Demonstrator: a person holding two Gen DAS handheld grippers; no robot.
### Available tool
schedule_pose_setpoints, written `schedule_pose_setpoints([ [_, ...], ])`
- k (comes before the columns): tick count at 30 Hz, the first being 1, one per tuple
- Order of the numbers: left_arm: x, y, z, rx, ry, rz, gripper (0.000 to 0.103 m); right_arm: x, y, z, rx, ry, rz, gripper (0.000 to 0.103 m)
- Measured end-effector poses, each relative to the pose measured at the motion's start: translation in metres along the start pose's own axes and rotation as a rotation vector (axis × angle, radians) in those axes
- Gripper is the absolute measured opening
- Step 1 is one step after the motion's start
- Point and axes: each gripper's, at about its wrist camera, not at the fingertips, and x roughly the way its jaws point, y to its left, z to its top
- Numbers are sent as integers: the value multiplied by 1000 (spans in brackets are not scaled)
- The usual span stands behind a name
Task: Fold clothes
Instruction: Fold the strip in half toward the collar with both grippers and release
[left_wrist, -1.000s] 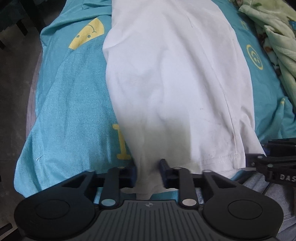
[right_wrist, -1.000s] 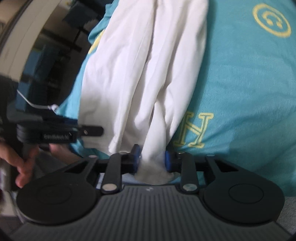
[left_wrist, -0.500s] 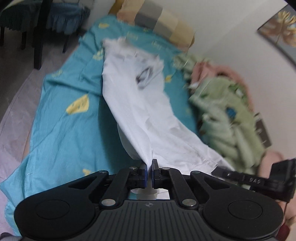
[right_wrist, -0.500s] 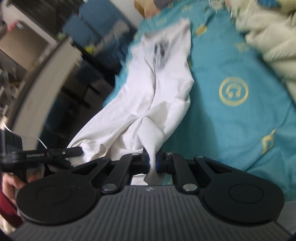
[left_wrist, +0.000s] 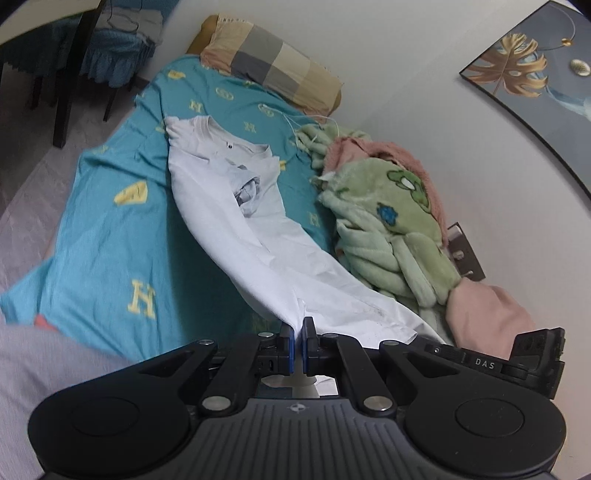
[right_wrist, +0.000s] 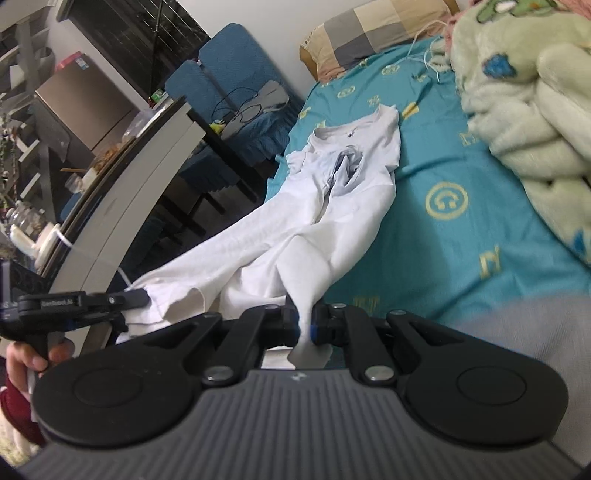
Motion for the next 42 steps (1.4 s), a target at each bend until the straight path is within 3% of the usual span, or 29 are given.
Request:
schedule_pose_setpoints([
  [4, 2, 3, 8, 24, -41, 19, 4, -2, -3, -3, 26, -27, 20, 9],
  [10, 39, 12, 67, 77, -124, 71, 4, 34, -6, 44, 23, -114, 12, 9],
  [17, 122, 47, 140, 120, -216, 161, 4, 114, -20, 114, -18, -167, -47, 9],
  [23, 208, 94, 179, 138, -206, 248, 5, 204, -48, 151, -27, -150, -126, 9],
  [32, 309, 161, 180, 139, -74, 345, 7, 305, -92, 150, -94, -26, -257, 9],
  [38, 306, 155, 178, 166, -78, 352, 9, 316, -98, 148, -88, 2, -276, 10],
  [42, 280, 128, 164, 217, -133, 343, 22, 297, -94, 150, -40, -40, -243, 12],
])
